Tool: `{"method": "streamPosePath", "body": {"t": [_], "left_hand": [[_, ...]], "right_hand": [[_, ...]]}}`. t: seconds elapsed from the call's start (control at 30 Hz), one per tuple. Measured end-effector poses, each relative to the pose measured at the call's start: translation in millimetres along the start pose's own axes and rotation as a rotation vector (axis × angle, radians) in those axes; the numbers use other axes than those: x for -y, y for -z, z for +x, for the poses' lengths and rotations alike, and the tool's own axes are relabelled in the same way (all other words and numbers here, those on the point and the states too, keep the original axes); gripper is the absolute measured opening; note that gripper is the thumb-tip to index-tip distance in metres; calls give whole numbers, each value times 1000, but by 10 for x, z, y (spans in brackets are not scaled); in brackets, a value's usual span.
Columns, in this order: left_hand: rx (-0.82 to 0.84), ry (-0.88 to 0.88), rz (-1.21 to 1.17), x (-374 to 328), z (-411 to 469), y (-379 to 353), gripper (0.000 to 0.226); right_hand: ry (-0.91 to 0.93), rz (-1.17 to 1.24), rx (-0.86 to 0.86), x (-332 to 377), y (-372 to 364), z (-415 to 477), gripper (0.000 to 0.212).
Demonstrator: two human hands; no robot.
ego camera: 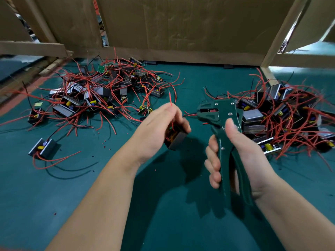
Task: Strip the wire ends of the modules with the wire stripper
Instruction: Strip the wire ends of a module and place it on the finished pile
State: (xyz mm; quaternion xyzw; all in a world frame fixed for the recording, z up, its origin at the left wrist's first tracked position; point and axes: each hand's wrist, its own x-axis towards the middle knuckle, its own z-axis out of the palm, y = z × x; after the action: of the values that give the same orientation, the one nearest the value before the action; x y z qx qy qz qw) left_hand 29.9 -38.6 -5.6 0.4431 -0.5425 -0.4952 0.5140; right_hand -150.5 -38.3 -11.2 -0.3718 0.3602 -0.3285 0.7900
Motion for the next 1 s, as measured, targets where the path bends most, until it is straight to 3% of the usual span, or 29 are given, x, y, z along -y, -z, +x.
{"method": "streamPosePath", "body": {"t": [0.13, 0.23, 0.4, 0.6, 0.8, 1.0], "left_hand": [[15, -91, 310, 1, -9, 44, 30], [-26, -168, 478, 20, 23, 76, 27], [-169, -200, 376, 9, 27, 77, 27], [-101, -237, 576, -1, 8, 70, 22], [-122, -206, 600, 7, -9, 86, 30], [-32, -232, 615, 12, -11, 90, 31]], "right_hand": [[86, 202, 78, 71, 50, -5, 45], [111, 207, 76, 115, 84, -19, 38], [-15, 132, 202, 134, 119, -51, 39], [-132, 98, 349, 66, 94, -38, 48], [-142, 107, 397, 59, 93, -42, 46], [-182, 169, 467, 76, 74, -40, 44]]}}
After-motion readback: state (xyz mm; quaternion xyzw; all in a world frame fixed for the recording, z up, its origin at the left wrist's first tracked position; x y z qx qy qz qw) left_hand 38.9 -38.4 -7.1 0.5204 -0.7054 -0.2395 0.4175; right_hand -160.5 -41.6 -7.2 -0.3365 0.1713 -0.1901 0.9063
